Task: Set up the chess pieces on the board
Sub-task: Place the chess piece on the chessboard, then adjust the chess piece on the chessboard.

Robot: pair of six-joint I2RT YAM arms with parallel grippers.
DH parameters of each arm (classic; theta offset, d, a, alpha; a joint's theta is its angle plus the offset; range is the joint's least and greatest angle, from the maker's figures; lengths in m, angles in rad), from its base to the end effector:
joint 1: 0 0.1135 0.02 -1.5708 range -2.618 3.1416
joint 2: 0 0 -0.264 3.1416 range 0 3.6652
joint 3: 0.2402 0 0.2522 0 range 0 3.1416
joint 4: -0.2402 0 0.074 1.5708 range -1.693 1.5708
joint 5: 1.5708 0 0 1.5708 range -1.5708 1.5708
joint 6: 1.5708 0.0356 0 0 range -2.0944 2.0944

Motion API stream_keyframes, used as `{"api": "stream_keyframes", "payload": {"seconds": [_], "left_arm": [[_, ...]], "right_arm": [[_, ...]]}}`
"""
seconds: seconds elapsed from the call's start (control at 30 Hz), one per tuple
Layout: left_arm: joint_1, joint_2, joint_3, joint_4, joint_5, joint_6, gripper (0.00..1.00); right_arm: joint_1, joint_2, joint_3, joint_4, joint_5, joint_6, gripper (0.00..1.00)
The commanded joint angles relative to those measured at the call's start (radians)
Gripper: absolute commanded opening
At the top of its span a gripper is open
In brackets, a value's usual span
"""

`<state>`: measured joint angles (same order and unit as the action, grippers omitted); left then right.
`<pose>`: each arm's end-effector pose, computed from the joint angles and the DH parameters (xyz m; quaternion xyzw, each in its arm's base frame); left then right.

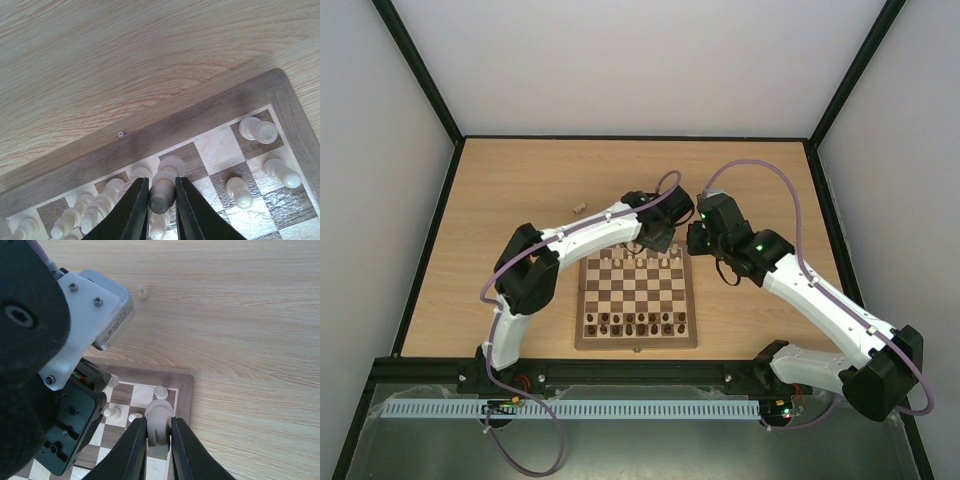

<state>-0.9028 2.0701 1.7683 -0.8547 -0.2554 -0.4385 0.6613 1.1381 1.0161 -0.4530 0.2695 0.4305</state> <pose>0.2807 -0.3413 0.2305 0.1978 0.9506 -0.0291 0.2373 0.2036 0.1464 0.3240 -0.0365 0.8722 0.1448 0.4658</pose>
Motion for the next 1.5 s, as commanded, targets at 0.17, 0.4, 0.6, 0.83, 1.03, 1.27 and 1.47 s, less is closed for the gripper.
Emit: {"api": "stream_keyframes", "payload": {"seconds": [0.17, 0.4, 0.6, 0.83, 1.03, 1.27, 1.47], "left_arm": [[-0.018, 0.058, 0.035, -0.045, -0.039, -0.006, 0.18], [-0.026, 0.090, 0.053, -0.047, -0.044, -0.006, 0.19], [-0.025, 0.098, 0.062, -0.041, -0.038, -0.003, 0.19], [-0.028, 0.067, 0.067, -0.049, -0.052, -0.010, 0.22], [-0.022, 0.049, 0.077, -0.062, -0.078, -0.015, 0.32], [-0.007, 0.054, 0.085, -0.063, -0.082, -0.017, 0.35], [0.011, 0.056, 0.080, -0.070, -0.098, -0.023, 0.35]], "right_arm": [[-0.003, -0.038, -0.017, -0.031, -0.009, -0.006, 0.14], [-0.003, -0.052, -0.018, -0.029, -0.008, -0.006, 0.14], [-0.003, -0.049, -0.022, -0.023, -0.012, -0.006, 0.14], [-0.003, -0.047, -0.022, -0.020, -0.018, -0.007, 0.14], [-0.003, -0.049, -0.026, -0.015, -0.025, -0.008, 0.14], [-0.003, -0.057, -0.031, -0.014, -0.033, -0.009, 0.14], [-0.003, -0.057, -0.033, -0.011, -0.039, -0.009, 0.14]]}}
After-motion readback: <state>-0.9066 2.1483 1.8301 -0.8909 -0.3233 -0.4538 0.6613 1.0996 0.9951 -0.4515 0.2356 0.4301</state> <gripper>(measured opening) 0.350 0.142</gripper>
